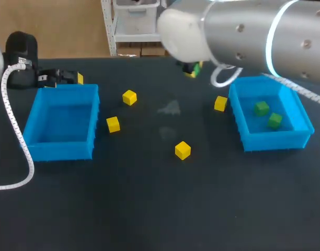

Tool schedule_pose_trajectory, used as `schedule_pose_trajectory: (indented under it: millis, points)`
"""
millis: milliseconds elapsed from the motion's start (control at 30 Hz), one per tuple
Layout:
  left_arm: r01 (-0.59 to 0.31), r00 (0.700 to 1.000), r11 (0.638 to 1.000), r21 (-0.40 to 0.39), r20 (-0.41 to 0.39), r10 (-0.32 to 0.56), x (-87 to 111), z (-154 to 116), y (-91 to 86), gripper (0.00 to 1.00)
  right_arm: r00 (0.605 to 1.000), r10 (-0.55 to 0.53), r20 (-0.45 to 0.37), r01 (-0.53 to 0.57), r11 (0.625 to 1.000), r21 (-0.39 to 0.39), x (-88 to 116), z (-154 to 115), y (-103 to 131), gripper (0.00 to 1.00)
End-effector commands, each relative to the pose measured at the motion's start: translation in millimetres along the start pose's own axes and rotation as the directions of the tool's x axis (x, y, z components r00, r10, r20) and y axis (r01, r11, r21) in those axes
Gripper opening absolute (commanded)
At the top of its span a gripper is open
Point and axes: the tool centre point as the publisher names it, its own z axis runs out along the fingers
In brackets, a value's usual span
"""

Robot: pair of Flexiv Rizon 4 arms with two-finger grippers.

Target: Put the green cubes in the right bin and the yellow cubes in the left bin.

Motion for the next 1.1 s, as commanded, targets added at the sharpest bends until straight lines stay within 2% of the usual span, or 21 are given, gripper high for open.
schedule_pose_trajectory:
  millis: [33, 300, 533, 733, 933, 967, 1033, 1067, 1100]
  points:
    - [-0.002, 1.000, 1.000, 0.010, 0.005, 0.002, 1.1, 0, 2.2, 1.00, 0.976, 0.076, 0.206, -0.079, 0.997, 0.003, 70, 7, -13, 0.00]
    - [-0.002, 1.000, 1.000, 0.010, 0.005, 0.002, 1.1, 0, 2.2, 1.00, 0.955, 0.233, 0.184, -0.235, 0.972, -0.008, 118, 17, -38, 0.00]
    - [-0.002, 1.000, 1.000, 0.010, 0.005, 0.002, 1.1, 0, 2.2, 1.00, 0.930, 0.328, 0.164, -0.331, 0.944, -0.011, 155, 27, -52, 0.00]
    - [-0.002, 1.000, 1.000, 0.010, 0.005, 0.002, 1.1, 0, 2.2, 1.00, 0.916, 0.369, 0.155, -0.372, 0.928, -0.013, 170, 33, -54, 0.00]
    - [-0.002, 1.000, 1.000, 0.010, 0.005, 0.002, 1.1, 0, 2.2, 1.00, 0.911, 0.382, 0.155, -0.383, 0.923, -0.027, 170, 39, -48, 0.00]
    - [-0.002, 1.000, 1.000, 0.010, 0.005, 0.002, 1.1, 0, 2.2, 1.00, 0.911, 0.383, 0.155, -0.383, 0.923, -0.029, 170, 40, -48, 0.04]
    - [-0.002, 1.000, 1.000, 0.010, 0.005, 0.002, 1.1, 0, 2.2, 1.00, 0.910, 0.384, 0.157, -0.384, 0.923, -0.031, 168, 40, -46, 0.36]
    - [-0.002, 1.000, 1.000, 0.010, 0.005, 0.002, 1.1, 0, 2.2, 1.00, 0.910, 0.384, 0.158, -0.384, 0.923, -0.032, 168, 40, -45, 0.59]
    - [-0.002, 1.000, 1.000, 0.010, 0.005, 0.002, 1.1, 0, 2.2, 1.00, 0.909, 0.384, 0.159, -0.384, 0.923, -0.032, 168, 40, -44, 1.00]
